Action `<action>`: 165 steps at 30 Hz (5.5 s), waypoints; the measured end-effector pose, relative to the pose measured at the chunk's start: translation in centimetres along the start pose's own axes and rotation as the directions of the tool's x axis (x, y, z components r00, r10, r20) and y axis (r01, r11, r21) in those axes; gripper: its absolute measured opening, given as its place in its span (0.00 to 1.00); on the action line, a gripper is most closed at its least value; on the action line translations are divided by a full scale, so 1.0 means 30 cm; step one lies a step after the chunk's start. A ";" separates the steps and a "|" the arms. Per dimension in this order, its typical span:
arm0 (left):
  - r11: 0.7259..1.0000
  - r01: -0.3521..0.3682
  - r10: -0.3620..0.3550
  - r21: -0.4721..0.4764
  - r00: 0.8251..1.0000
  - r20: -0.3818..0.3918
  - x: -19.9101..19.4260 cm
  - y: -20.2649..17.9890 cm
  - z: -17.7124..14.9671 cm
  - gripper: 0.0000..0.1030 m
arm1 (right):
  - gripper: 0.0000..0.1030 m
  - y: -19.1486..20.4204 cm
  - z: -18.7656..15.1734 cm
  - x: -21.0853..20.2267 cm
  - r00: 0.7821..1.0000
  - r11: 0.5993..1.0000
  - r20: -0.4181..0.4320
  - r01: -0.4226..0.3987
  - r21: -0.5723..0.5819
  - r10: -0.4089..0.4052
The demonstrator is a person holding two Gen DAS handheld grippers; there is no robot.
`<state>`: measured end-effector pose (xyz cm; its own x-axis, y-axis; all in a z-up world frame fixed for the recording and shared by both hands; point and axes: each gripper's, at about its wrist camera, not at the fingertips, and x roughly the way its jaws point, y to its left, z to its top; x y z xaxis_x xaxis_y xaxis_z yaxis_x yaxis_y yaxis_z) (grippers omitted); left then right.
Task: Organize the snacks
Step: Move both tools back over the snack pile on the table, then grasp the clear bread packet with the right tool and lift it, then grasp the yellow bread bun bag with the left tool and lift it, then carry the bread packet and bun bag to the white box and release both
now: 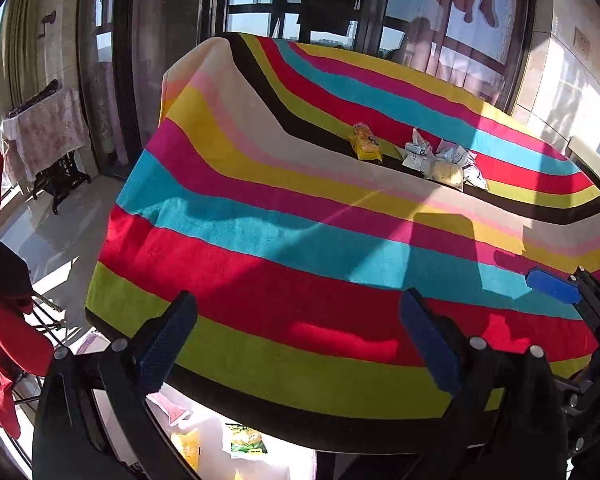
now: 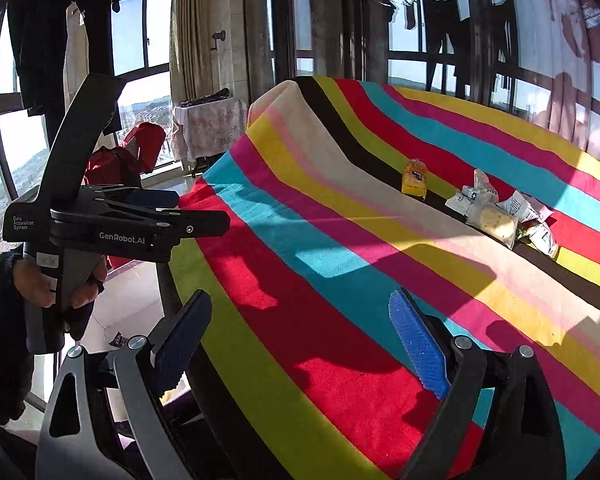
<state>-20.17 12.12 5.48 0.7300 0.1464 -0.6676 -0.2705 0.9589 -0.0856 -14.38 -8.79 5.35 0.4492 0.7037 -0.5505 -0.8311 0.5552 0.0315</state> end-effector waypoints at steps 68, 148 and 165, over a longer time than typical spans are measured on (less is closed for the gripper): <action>0.928 0.126 -0.151 -0.349 0.988 -0.044 0.624 -0.046 0.342 0.98 | 0.57 -0.617 0.051 0.316 0.953 0.857 -0.205 0.291 0.426 -0.222; 0.972 0.186 -0.176 -0.145 0.981 0.082 0.111 0.199 -0.100 0.44 | 0.58 -0.268 0.127 0.325 0.997 0.921 -0.077 0.016 0.389 0.015; 0.954 0.186 -0.146 -0.235 0.973 0.176 -0.041 0.309 -0.164 0.40 | 0.58 0.075 0.148 0.260 0.983 0.972 -0.071 -0.154 0.180 0.169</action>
<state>-26.67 19.62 1.88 0.8608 0.0454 -0.5070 -0.2703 0.8847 -0.3797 -11.29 -0.09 4.84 0.2774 0.7541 -0.5953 -0.8179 0.5105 0.2655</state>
